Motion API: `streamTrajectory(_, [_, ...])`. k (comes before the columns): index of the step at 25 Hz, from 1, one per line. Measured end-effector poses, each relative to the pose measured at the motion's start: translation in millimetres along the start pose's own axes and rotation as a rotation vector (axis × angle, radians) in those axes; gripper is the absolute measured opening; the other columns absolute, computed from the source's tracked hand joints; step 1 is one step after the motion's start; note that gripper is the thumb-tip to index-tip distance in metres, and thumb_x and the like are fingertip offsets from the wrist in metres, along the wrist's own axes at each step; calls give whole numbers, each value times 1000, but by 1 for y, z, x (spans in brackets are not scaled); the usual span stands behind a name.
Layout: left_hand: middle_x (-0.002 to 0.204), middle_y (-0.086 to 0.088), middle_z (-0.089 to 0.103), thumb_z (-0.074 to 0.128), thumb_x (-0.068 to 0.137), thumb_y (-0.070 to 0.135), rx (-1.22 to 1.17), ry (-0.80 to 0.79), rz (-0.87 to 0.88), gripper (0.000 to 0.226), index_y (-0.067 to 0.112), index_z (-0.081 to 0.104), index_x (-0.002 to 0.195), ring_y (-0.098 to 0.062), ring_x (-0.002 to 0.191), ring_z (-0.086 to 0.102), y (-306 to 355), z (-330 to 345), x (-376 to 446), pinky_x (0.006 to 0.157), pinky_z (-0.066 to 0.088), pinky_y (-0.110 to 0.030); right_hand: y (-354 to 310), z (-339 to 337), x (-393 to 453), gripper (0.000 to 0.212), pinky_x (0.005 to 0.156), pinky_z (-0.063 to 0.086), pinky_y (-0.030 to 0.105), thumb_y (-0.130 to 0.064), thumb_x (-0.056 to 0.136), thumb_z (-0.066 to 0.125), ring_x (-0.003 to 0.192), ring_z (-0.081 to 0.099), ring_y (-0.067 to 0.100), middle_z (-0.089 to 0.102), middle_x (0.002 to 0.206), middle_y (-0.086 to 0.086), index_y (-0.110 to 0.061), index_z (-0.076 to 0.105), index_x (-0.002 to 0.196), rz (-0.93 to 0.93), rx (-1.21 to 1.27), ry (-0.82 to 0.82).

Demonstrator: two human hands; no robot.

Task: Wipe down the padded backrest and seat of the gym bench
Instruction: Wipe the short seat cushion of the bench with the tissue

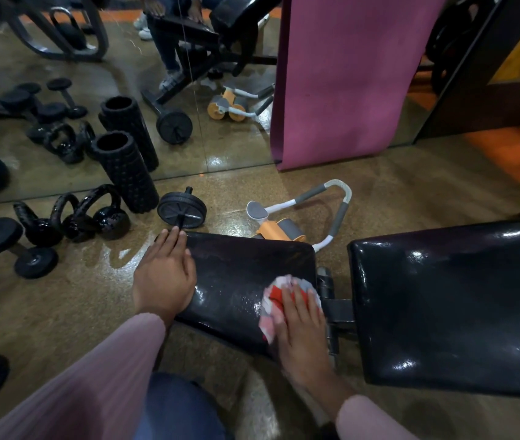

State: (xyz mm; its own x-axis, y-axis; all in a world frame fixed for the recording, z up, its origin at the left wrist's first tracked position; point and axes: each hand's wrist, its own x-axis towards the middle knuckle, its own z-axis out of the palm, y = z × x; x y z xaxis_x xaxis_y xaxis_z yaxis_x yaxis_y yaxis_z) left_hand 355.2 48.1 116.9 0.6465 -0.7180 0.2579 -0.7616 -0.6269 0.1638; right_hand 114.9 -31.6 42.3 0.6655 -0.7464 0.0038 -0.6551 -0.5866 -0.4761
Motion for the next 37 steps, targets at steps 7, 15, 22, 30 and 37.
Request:
streamTrajectory(7, [137,-13,53,31,94,28,-32,9,-5,51,1,56,129,-26,132,44,1,1,-3,108,32,-37,-34,12,-13,59,114,7,46,-43,101,28,150,10,24,13,163,-8,-33,9,156,-373,-216,-30])
streamTrajectory(15, [137,-13,53,31,94,28,-49,16,-6,51,1,55,130,-26,132,43,0,4,-3,110,32,-38,-20,8,-8,57,119,7,41,-45,100,14,151,9,23,14,163,-6,-29,18,155,42,-40,89])
streamTrajectory(22, [137,-13,53,32,94,28,-48,16,0,50,1,55,130,-26,132,44,1,2,-3,109,34,-39,-16,7,-22,62,115,12,46,-36,95,36,148,21,26,18,162,-6,-30,18,155,-443,-266,-16])
streamTrajectory(30, [137,-13,53,32,94,27,-54,13,-6,50,1,55,130,-26,132,44,0,3,-3,109,33,-38,-48,5,14,57,118,12,47,-45,99,19,150,14,25,21,161,-4,-27,23,154,-62,-44,64])
streamTrajectory(37, [137,-11,53,33,94,27,-22,14,-12,49,3,55,130,-25,131,45,5,-1,-2,108,31,-36,8,-2,-41,68,117,8,47,-46,98,43,151,-1,18,1,164,-14,-35,8,155,-406,-162,-68])
